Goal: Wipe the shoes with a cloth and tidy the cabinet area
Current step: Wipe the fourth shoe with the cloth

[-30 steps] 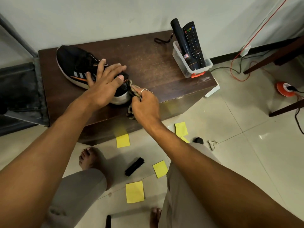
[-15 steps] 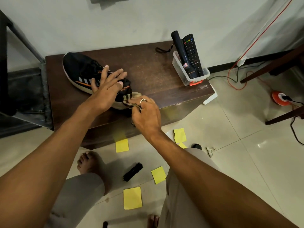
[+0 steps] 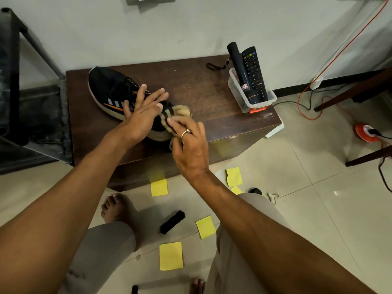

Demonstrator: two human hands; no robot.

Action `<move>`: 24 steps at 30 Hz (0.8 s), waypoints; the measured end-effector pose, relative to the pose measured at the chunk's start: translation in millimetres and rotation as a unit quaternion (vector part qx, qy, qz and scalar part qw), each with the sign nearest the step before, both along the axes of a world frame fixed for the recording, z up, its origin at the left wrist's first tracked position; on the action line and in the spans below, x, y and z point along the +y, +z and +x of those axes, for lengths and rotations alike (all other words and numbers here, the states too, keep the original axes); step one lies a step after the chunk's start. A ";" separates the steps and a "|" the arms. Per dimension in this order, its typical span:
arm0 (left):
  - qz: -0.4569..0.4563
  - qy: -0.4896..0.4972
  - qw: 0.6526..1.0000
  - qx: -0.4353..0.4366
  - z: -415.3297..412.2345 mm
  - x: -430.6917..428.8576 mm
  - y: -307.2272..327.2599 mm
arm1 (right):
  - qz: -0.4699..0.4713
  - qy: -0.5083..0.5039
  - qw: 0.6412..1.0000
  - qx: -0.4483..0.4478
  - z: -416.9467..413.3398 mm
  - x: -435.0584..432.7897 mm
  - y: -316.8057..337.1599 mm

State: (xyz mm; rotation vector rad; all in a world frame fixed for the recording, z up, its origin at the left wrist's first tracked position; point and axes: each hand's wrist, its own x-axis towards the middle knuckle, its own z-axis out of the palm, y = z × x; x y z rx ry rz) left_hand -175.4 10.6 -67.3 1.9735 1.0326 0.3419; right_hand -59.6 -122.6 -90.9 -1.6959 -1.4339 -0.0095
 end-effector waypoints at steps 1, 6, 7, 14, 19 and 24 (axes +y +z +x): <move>0.005 -0.002 1.000 0.003 -0.7 1.6 -1.2 | 0.004 0.005 1.000 -0.008 -2.3 3.1 -0.3; -0.067 0.021 0.996 -0.053 -0.7 6.5 -4.4 | -0.068 0.048 0.994 -0.072 -15.2 1.5 -6.3; -0.080 0.025 0.994 -0.063 -0.7 6.1 -2.5 | -0.066 0.057 0.993 -0.073 -14.3 -0.9 -7.1; -0.054 0.026 0.998 -0.007 -1.0 2.7 1.0 | -0.060 -0.053 0.985 0.152 -0.5 -1.5 6.3; -0.029 0.015 0.999 0.021 2.0 -2.1 3.0 | -0.167 0.019 0.952 0.255 -9.1 1.5 11.5; -0.026 0.014 0.999 0.022 1.7 -3.4 3.2 | -0.123 0.005 0.943 0.310 -5.5 -6.0 14.8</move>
